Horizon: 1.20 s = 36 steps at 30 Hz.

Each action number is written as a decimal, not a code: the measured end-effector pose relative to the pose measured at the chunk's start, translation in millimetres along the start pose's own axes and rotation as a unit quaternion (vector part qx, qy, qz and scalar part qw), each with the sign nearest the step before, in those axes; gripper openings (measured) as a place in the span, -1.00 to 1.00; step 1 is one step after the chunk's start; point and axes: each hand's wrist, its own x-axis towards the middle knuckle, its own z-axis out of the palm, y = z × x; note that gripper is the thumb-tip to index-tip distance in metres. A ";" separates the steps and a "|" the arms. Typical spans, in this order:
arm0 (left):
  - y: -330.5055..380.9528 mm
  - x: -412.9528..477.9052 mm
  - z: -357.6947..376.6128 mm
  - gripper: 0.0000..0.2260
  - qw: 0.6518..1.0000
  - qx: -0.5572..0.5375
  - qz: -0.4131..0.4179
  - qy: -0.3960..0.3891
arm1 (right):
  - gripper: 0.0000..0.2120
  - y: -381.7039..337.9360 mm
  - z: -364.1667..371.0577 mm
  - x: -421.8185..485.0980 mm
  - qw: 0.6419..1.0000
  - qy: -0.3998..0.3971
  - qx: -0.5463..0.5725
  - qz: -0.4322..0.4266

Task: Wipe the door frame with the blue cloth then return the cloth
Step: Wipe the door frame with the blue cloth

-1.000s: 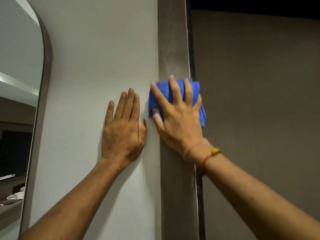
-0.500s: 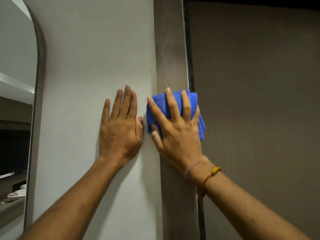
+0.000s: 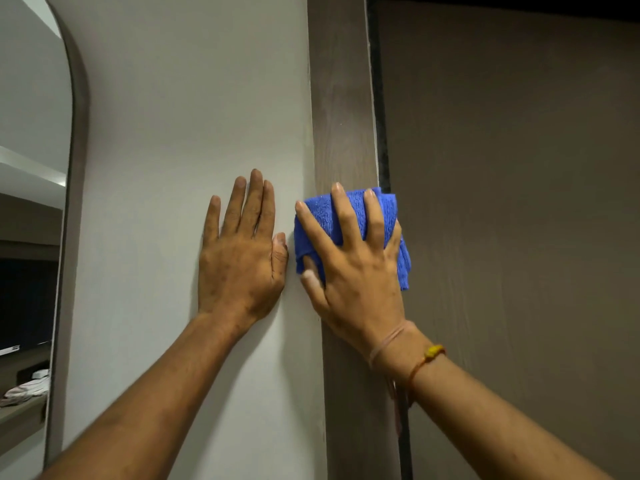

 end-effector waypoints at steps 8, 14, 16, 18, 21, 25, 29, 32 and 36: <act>0.2 0.1 0.1 -0.45 1.000 0.003 -0.002 0.004 | -0.41 12.0 -12.2 112.2 0.999 0.011 0.005 0.037; -0.6 0.2 0.9 -0.45 1.000 -0.004 0.002 0.002 | -0.38 -12.0 2.0 -8.1 0.999 0.023 0.011 0.040; -0.1 -0.5 0.5 -0.44 1.000 -0.006 0.000 0.004 | -0.38 -15.4 1.9 -30.8 0.999 -0.005 -0.002 0.037; 0.2 0.1 0.4 -0.44 1.000 -0.007 0.000 0.003 | -0.37 -9.7 -2.8 -14.9 1.000 -0.011 0.003 0.023; 0.5 0.2 -0.5 -0.45 1.000 -0.010 -0.005 -0.001 | -0.37 4.2 -10.6 50.6 1.000 -0.011 0.010 0.007; 1.1 -0.3 -0.7 -0.44 1.000 0.001 -0.008 -0.003 | -0.40 9.1 -14.0 108.1 0.999 -0.001 0.002 0.044; 2.4 -1.7 0.0 -0.45 1.000 -0.004 -0.006 -0.009 | -0.38 3.5 -8.4 76.1 0.999 0.020 0.002 0.047; 0.6 -4.4 1.0 -0.45 1.000 -0.010 -0.008 -0.012 | -0.37 -7.5 0.5 17.7 0.999 0.022 -0.004 0.043; -1.1 -16.8 -1.6 -0.45 0.999 -0.013 -0.006 -0.037 | -0.23 -24.1 6.1 -69.6 0.998 -0.025 -0.033 0.048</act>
